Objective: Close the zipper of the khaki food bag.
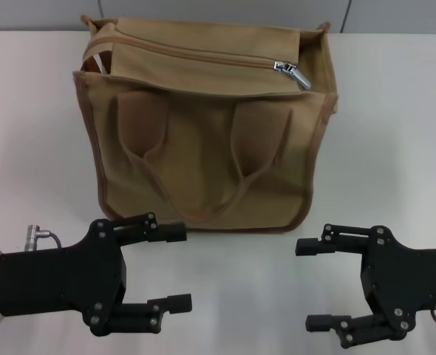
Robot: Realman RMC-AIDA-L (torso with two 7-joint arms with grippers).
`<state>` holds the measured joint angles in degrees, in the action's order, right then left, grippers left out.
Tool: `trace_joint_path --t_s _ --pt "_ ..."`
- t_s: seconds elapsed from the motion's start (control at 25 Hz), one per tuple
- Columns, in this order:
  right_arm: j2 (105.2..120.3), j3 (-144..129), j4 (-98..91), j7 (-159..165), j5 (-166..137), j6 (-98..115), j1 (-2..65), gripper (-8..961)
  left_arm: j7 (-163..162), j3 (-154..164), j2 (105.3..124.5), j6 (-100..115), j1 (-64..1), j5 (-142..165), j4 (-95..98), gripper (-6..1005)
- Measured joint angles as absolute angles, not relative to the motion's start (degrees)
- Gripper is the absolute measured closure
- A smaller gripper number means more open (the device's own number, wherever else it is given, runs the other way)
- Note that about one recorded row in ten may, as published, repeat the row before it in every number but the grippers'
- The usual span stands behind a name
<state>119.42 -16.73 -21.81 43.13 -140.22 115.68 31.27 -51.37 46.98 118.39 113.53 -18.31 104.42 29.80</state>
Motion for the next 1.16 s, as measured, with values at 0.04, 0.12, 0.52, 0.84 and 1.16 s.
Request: trace_joint_path --t_s 0.04,0.12,0.52,0.84,1.16 --pt "119.48 -16.52 -21.58 42.8 -140.2 114.54 31.11 145 -51.28 47.29 118.39 113.34 -18.23 104.42 29.8 225" --pt "119.49 -16.52 -21.47 42.81 -140.19 114.01 31.13 145 -51.28 47.31 118.37 113.3 -18.11 104.42 29.79 225" --pt "119.49 -17.01 -19.42 43.23 -140.18 110.25 32.3 145 -51.22 47.96 118.36 112.24 -18.27 108.03 29.84 225" --pt "119.56 -16.84 -18.59 43.27 -140.18 109.5 32.43 145 -51.22 48.0 118.46 111.37 -18.22 108.09 29.79 225" --pt "119.54 -16.57 -17.98 43.3 -140.18 109.16 32.35 145 -51.24 47.99 118.48 111.08 -17.88 108.1 29.79 225"
